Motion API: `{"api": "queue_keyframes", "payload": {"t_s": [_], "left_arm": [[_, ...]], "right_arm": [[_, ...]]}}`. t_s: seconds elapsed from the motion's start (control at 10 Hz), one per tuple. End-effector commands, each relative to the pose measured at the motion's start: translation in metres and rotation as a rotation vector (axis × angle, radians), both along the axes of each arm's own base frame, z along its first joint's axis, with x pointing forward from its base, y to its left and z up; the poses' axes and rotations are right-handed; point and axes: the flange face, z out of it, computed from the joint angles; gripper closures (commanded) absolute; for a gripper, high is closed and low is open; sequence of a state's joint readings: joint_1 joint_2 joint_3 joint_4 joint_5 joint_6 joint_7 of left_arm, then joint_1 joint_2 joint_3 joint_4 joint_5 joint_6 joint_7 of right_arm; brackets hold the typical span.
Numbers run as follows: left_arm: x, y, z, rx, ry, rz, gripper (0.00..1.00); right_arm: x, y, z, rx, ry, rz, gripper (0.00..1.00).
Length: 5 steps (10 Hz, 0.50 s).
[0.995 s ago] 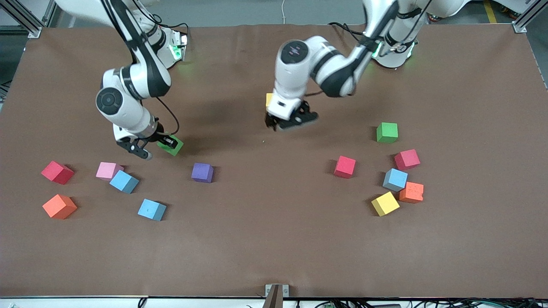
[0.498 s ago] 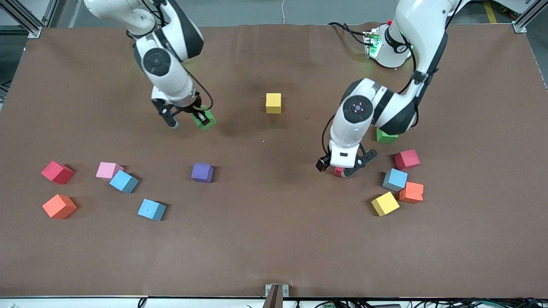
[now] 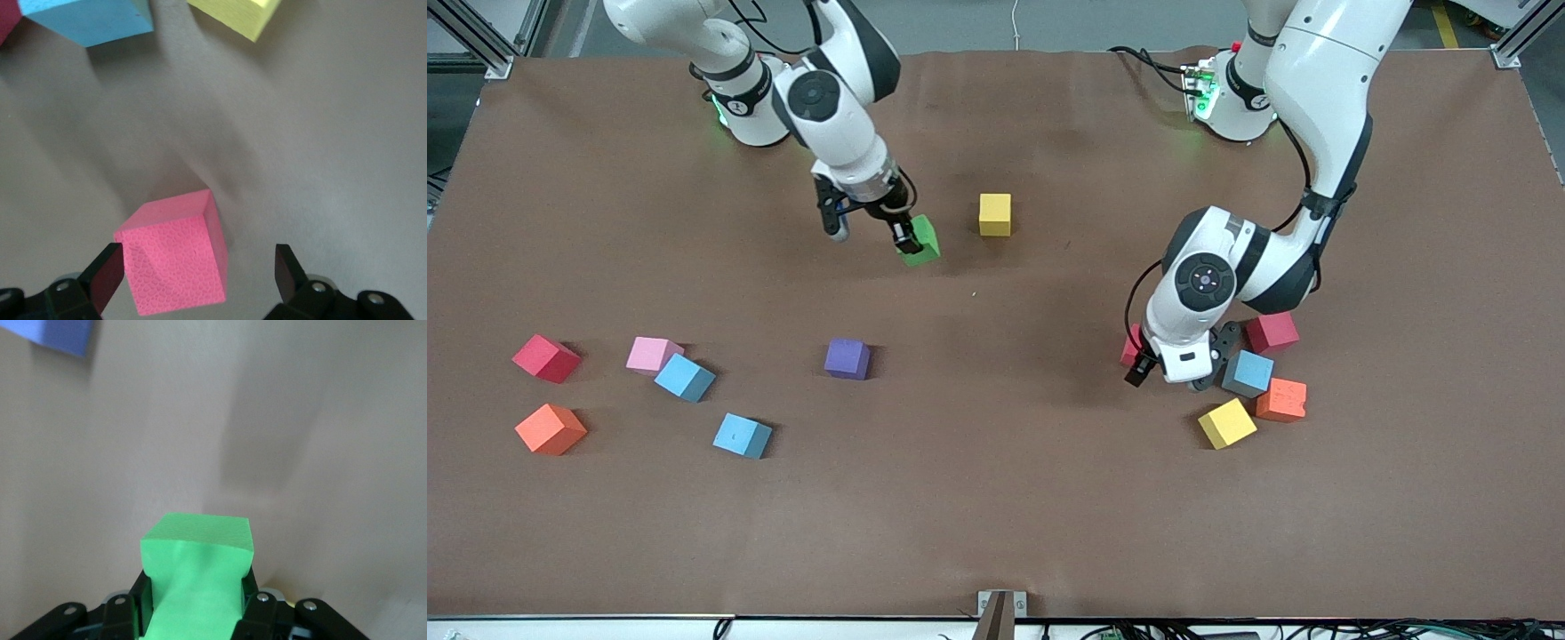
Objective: Arrange 11 blocks into digit 3
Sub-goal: 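Reach the left gripper to the red cube while the right gripper lifts green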
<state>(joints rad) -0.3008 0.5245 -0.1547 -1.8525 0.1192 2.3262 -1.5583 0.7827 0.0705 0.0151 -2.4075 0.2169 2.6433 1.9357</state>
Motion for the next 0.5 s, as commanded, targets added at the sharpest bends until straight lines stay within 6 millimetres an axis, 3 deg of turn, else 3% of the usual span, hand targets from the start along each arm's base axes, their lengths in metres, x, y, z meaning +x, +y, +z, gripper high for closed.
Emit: {"api": "queue_keyframes", "payload": {"t_s": [0.0, 0.4], "left_arm": [[-0.003, 0.004, -0.001, 0.020, 0.004, 0.085, 0.00], [-0.023, 0.007, -0.024, 0.019, -0.004, 0.117, 0.00]], "right_arm": [[-0.022, 0.018, -0.014, 0.006, 0.038, -0.111, 0.89], [-0.038, 0.025, -0.046, -0.051, 0.109, -0.219, 0.89]]}}
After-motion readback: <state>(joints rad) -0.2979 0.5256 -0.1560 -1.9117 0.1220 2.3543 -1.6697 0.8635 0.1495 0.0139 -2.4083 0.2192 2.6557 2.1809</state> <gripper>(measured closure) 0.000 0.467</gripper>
